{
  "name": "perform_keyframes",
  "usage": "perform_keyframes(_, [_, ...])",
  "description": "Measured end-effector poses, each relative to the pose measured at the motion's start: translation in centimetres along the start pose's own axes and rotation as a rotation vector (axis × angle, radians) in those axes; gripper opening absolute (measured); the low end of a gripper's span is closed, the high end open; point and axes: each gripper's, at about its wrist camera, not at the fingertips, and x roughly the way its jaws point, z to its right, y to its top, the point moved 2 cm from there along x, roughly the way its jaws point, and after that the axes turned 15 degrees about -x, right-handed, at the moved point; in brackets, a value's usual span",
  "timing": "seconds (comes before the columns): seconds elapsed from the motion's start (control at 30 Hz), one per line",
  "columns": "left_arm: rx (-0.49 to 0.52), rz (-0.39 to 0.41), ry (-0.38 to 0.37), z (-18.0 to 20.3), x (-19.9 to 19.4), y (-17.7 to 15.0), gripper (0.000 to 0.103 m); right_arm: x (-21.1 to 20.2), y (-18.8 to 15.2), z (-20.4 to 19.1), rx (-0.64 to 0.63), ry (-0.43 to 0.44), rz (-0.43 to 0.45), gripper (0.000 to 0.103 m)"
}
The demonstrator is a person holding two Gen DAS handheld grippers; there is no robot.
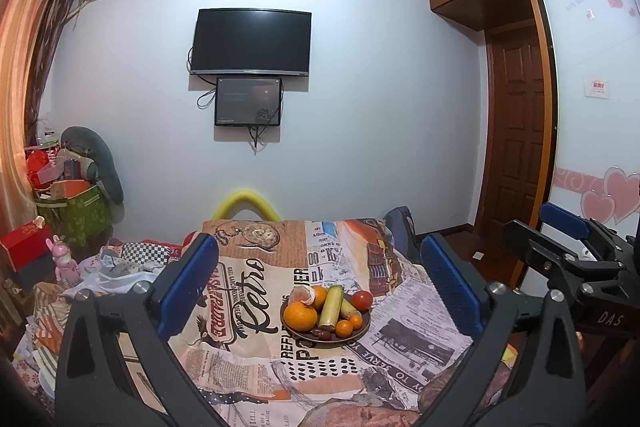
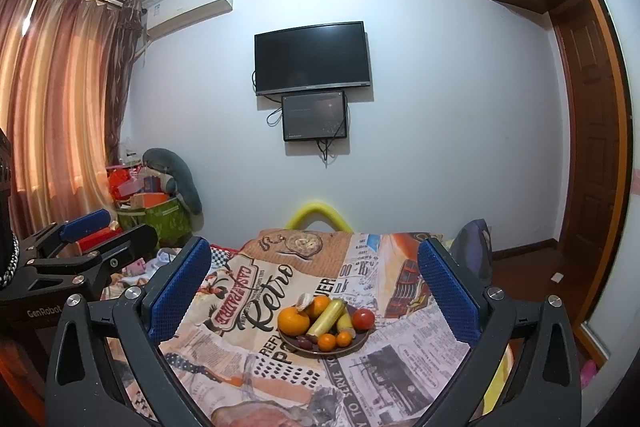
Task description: Organize fruits
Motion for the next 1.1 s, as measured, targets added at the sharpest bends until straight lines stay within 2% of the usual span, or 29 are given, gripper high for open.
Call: perform_keyframes(1.1, [0.012, -0.017, -0.017, 0.19, 0.19, -0.50, 0.103, -0.21, 0.16, 0.26, 0.007, -0.007, -0.007, 0.103])
